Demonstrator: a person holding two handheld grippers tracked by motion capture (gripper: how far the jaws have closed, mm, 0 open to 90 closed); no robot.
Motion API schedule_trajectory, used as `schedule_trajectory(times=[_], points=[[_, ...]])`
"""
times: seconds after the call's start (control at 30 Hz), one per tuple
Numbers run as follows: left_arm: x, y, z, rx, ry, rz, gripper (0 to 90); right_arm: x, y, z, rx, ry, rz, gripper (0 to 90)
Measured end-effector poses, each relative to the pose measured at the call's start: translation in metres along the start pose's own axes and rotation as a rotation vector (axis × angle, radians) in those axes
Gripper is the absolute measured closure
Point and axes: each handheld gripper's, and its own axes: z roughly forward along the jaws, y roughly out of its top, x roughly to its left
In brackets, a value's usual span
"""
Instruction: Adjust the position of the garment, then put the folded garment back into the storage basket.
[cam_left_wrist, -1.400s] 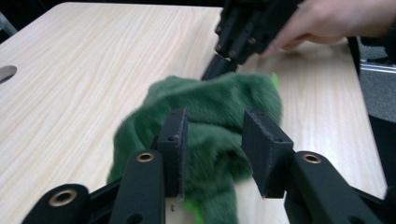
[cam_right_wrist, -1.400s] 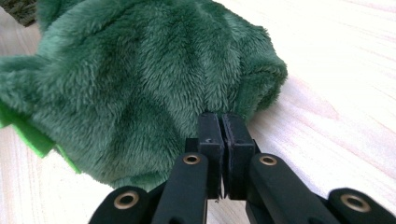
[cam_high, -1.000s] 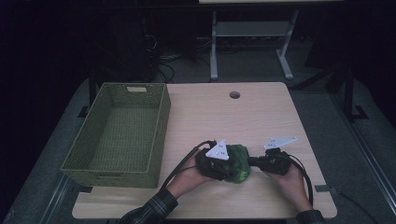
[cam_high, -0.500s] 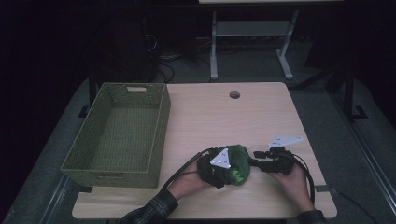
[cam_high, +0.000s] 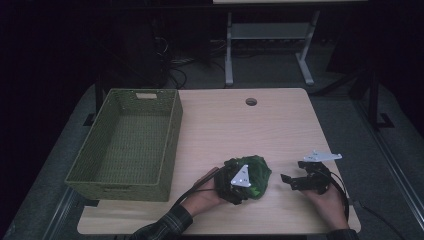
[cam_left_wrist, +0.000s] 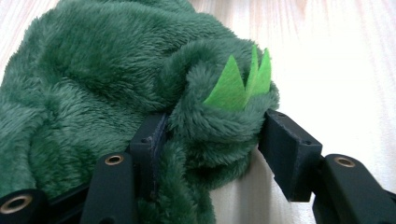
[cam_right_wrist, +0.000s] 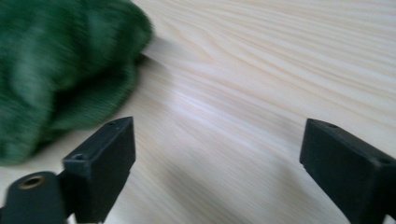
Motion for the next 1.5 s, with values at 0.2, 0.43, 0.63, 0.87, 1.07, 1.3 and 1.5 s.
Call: schedule_trajectory(times=[0.2, 0.43, 0.63, 0.87, 1.07, 1.3, 1.5], points=[[-0.003, 0.000, 0.003, 0.008, 0.035, 0.005, 48.3, -0.005, -0.002, 0.009, 0.013, -0.060, 0.003, 5.4], [0.001, -0.001, 0.003, 0.014, 0.039, -0.002, 60.9, -0.002, -0.004, 0.014, 0.026, -0.096, -0.033, 2.6], [0.005, -0.003, 0.003, -0.005, 0.026, -0.032, 73.1, -0.001, -0.003, 0.016, 0.035, -0.106, -0.043, 2.4], [0.012, -0.003, -0.002, -0.046, -0.009, -0.090, 77.3, -0.001, -0.003, 0.016, 0.035, -0.106, -0.043, 2.4], [0.015, 0.001, -0.013, -0.065, -0.021, -0.109, 77.8, -0.001, -0.003, 0.016, 0.035, -0.106, -0.043, 2.4], [0.021, 0.004, -0.029, -0.091, -0.037, -0.159, 78.0, -0.001, -0.003, 0.016, 0.035, -0.106, -0.042, 2.4], [0.028, 0.007, -0.043, -0.104, -0.057, -0.206, 78.2, -0.001, -0.003, 0.016, 0.035, -0.106, -0.043, 2.4]])
